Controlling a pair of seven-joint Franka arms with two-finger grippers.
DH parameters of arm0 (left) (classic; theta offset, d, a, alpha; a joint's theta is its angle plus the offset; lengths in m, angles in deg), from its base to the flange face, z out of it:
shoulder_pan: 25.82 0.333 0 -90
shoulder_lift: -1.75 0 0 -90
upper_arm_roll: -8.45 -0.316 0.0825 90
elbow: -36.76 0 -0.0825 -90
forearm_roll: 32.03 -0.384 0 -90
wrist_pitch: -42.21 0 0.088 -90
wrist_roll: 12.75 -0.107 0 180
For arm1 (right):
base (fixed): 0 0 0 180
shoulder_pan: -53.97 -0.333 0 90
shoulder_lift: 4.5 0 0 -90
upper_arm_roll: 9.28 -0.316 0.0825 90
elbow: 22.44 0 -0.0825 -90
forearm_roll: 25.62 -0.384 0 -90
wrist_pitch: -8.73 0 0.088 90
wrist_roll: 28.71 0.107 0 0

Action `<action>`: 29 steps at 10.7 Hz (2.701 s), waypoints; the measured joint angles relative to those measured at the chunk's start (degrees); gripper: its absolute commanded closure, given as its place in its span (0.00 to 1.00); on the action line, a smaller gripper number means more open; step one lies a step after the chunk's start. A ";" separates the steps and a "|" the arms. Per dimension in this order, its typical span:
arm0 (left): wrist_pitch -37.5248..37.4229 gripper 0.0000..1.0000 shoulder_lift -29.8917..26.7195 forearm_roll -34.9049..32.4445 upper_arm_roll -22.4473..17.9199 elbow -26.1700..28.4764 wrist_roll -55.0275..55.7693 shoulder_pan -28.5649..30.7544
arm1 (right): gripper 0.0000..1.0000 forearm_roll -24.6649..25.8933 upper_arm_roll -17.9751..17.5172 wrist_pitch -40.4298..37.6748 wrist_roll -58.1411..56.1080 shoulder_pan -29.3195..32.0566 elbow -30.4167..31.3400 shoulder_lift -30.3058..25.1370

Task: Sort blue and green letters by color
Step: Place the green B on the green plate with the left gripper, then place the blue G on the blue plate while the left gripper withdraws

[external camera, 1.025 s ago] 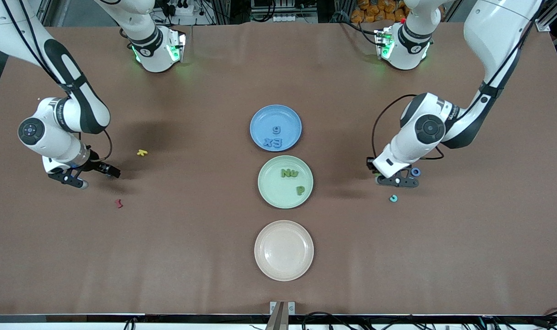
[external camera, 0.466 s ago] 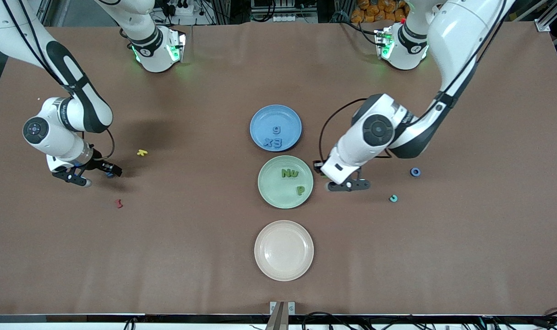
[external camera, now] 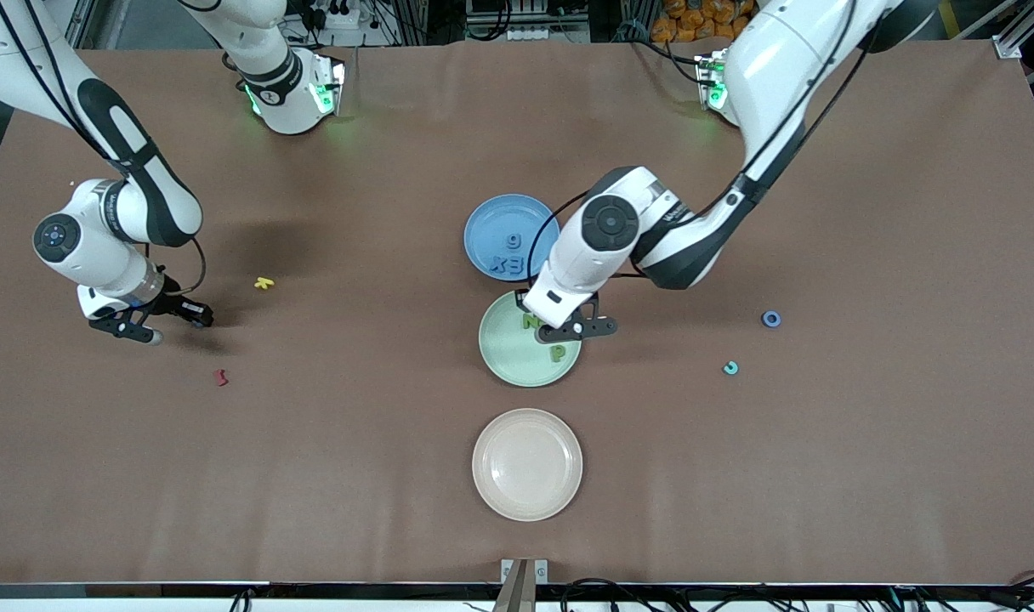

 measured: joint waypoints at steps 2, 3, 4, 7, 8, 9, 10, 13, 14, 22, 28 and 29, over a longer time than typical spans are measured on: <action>0.69 0.42 1.60 0.00 -4.37 -2.22 3.58 -5.69 | 0.96 0.02 0.00 0.05 -0.05 0.02 0.01 -0.03; 1.19 0.00 1.95 0.00 -5.16 -2.72 3.86 -6.45 | 1.00 0.02 0.00 0.05 -0.06 0.02 0.01 -0.03; 2.27 0.00 2.02 0.00 -5.48 -2.92 3.86 -6.40 | 1.00 0.02 -0.01 0.04 -0.06 0.02 0.00 -0.03; 4.79 0.00 1.87 -0.09 -6.52 -4.22 3.18 -5.75 | 1.00 0.03 -0.82 -1.23 -0.04 -1.02 -1.12 -0.47; 4.95 0.00 1.42 -0.10 -6.89 -4.79 1.76 -4.46 | 1.00 -0.10 -1.42 -3.87 0.90 -2.07 -2.24 -1.22; 5.03 0.00 0.53 -0.17 -6.96 -5.29 -0.23 -2.63 | 1.00 -0.28 -2.44 -6.20 3.37 -3.59 -3.47 -2.13; 5.07 0.00 -0.79 -0.75 -7.04 -5.61 -2.76 -0.80 | 1.00 -0.37 -3.33 -7.32 6.81 -5.90 -4.31 -2.89; 4.19 0.00 -5.74 -1.00 -7.01 -5.67 -10.12 5.70 | 0.99 -2.14 -4.49 -7.59 18.29 -16.04 -5.76 -3.51; 1.51 0.00 -7.73 -1.00 -6.91 -5.68 -11.21 7.05 | 0.99 -3.44 -4.63 -7.60 21.27 -20.40 -6.37 -3.57; -23.62 0.00 -26.70 9.45 -6.93 -5.60 -34.64 23.34 | 0.96 -4.37 -5.27 -7.74 29.69 -48.26 -10.05 -3.68; -35.64 0.00 -36.78 16.74 -20.28 -5.26 -48.86 21.17 | 0.96 -4.39 -5.31 -7.89 36.14 -61.68 -21.50 6.68; -35.75 0.00 -37.20 17.96 -21.67 -5.03 -48.94 21.02 | 0.81 -4.39 -5.31 -7.90 36.27 -62.58 -22.17 8.21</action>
